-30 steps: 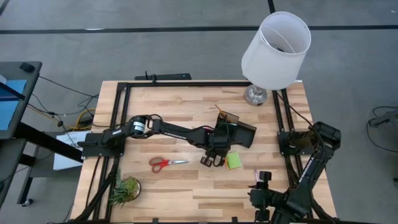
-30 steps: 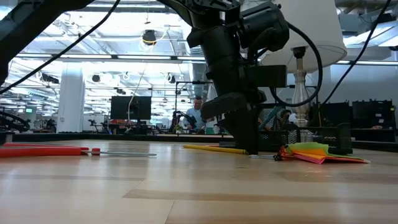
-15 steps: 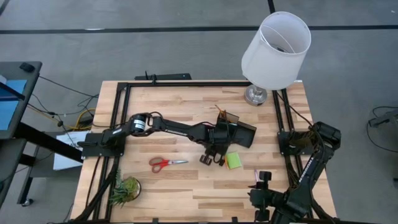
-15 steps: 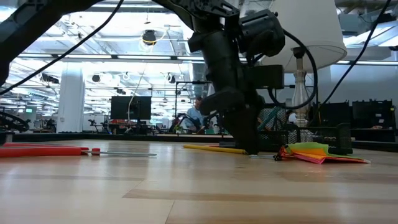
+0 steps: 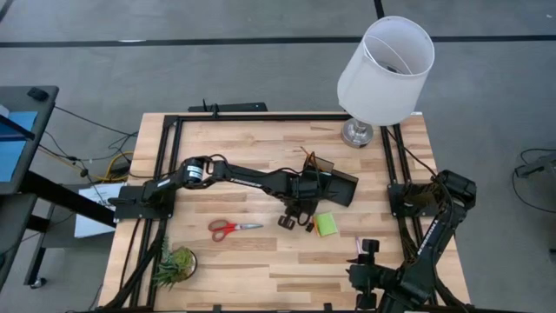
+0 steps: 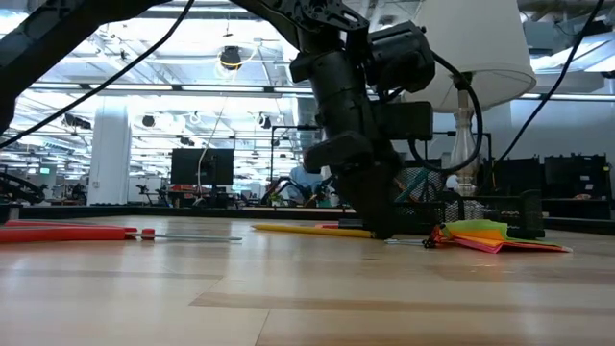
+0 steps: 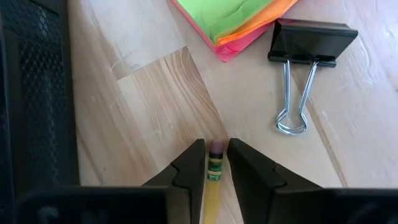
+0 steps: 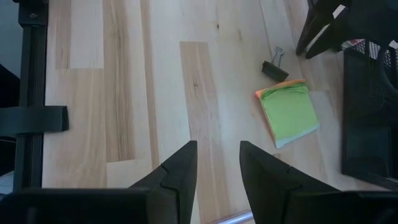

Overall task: Pick and place office supplies into organizer
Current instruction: Put the yellow pencil into the desk organizer

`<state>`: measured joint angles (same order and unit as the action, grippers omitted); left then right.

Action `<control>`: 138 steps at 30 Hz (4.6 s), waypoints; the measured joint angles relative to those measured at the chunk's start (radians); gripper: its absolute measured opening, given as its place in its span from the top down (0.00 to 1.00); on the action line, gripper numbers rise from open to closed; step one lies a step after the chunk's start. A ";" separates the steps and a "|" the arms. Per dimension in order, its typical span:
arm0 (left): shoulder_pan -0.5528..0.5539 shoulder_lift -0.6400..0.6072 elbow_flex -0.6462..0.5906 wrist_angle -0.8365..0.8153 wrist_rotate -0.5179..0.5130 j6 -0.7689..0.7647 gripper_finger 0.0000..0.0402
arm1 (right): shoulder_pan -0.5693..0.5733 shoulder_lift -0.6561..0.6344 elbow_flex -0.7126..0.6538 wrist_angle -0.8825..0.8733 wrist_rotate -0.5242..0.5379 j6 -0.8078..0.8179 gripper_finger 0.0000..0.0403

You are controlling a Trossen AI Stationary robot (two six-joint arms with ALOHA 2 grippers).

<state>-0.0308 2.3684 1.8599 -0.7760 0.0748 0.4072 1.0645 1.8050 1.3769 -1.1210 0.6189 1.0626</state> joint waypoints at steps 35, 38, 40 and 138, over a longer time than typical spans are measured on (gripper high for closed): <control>-0.016 0.000 -0.003 0.029 -0.011 -0.053 0.81 | 0.000 0.000 0.000 0.000 0.003 -0.025 0.72; -0.016 0.000 -0.003 0.031 -0.011 -0.055 0.81 | 0.000 0.000 0.000 0.000 0.003 -0.025 0.72; -0.016 0.000 -0.003 0.032 -0.011 -0.055 0.81 | 0.000 0.000 0.000 0.000 0.003 -0.025 0.72; -0.047 -0.255 0.226 0.447 -0.531 -0.069 1.00 | 0.262 0.001 -0.091 0.132 0.009 0.136 0.72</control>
<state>-0.0782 2.1133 2.0858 -0.3287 -0.4557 0.3380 1.3266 1.8061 1.2861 -0.9886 0.6281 1.1986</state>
